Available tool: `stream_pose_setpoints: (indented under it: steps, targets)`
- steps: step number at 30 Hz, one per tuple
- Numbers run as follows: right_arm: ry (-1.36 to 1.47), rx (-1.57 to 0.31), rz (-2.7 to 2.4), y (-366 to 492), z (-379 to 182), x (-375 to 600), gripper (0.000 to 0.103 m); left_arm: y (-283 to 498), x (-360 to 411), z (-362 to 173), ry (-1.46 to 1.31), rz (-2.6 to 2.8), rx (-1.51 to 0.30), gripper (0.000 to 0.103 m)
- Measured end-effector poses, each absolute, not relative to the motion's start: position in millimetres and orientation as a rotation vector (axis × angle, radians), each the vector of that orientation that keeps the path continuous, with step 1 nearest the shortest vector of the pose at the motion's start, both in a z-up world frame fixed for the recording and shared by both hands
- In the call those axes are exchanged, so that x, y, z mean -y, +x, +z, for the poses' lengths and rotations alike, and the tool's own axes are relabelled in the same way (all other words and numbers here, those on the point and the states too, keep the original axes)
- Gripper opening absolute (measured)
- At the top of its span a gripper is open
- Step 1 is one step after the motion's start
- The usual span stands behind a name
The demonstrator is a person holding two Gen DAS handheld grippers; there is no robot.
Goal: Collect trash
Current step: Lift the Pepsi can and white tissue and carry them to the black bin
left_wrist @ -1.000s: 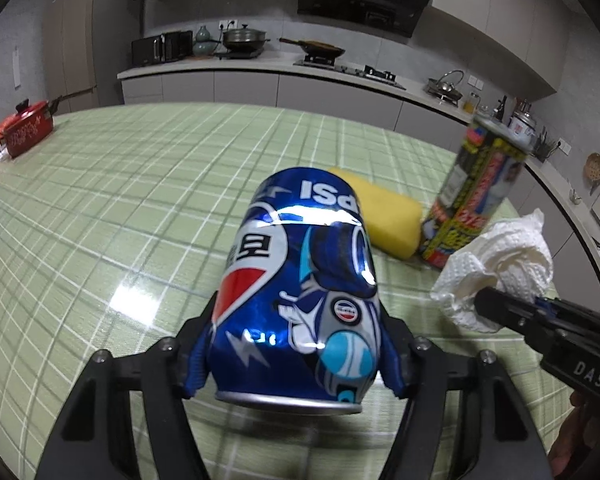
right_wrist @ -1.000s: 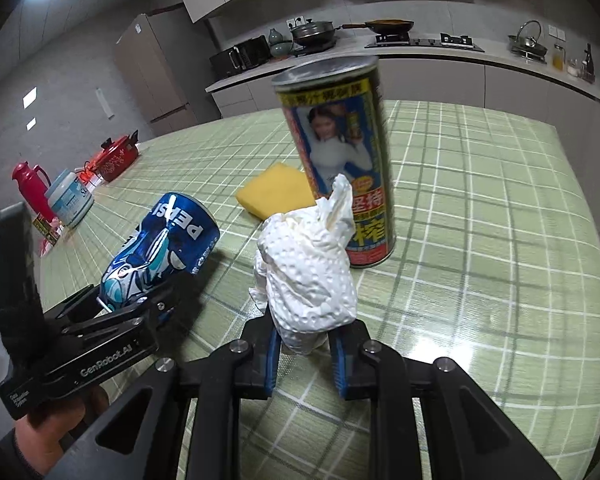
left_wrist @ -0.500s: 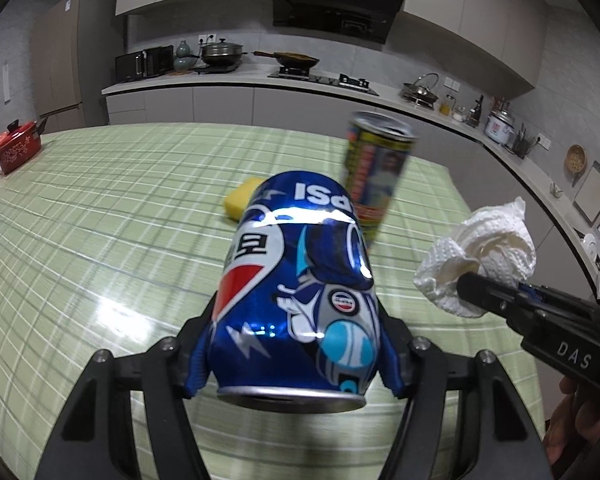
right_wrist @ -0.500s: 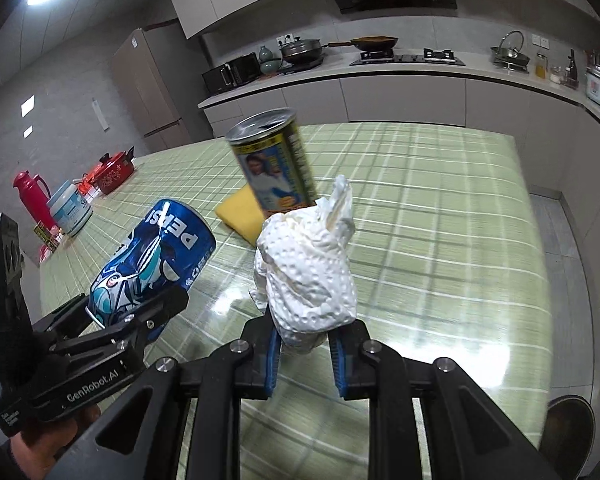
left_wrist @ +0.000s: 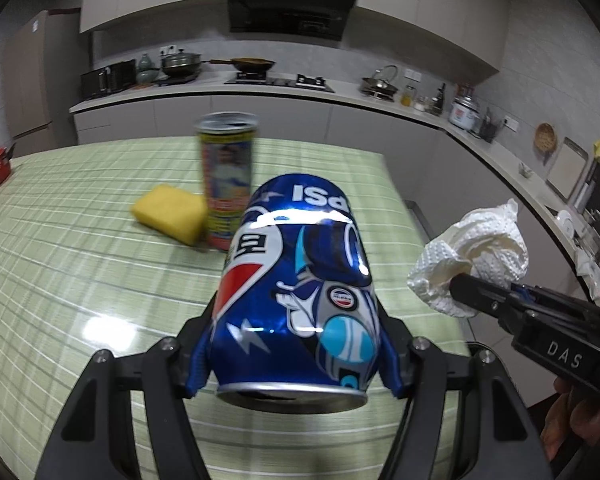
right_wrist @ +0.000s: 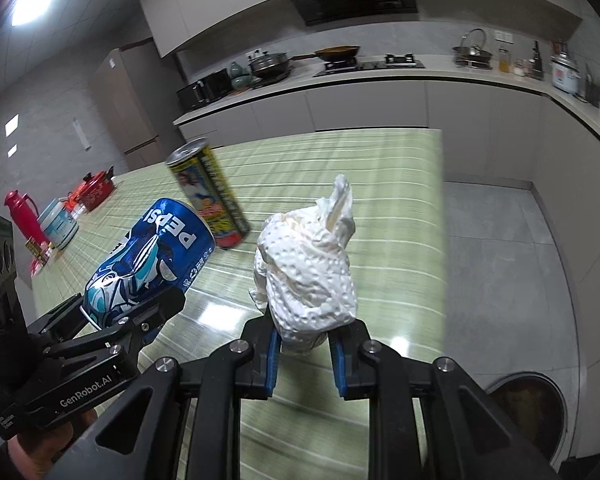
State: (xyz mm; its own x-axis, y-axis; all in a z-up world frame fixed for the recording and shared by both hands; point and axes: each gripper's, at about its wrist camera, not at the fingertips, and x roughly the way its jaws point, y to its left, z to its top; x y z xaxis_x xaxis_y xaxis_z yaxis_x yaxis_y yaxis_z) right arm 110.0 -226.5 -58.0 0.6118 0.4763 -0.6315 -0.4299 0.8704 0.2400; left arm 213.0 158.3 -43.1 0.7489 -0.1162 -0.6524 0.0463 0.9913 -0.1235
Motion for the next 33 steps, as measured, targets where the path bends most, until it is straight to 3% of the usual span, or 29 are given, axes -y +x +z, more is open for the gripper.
stream_pose_setpoints:
  steps: [33]
  targets:
    - [0.205,-0.792,0.199,58.3,-93.7,518.0,0.023,175.0,85.6,-78.0,0.021,-0.391,-0.814,0.067]
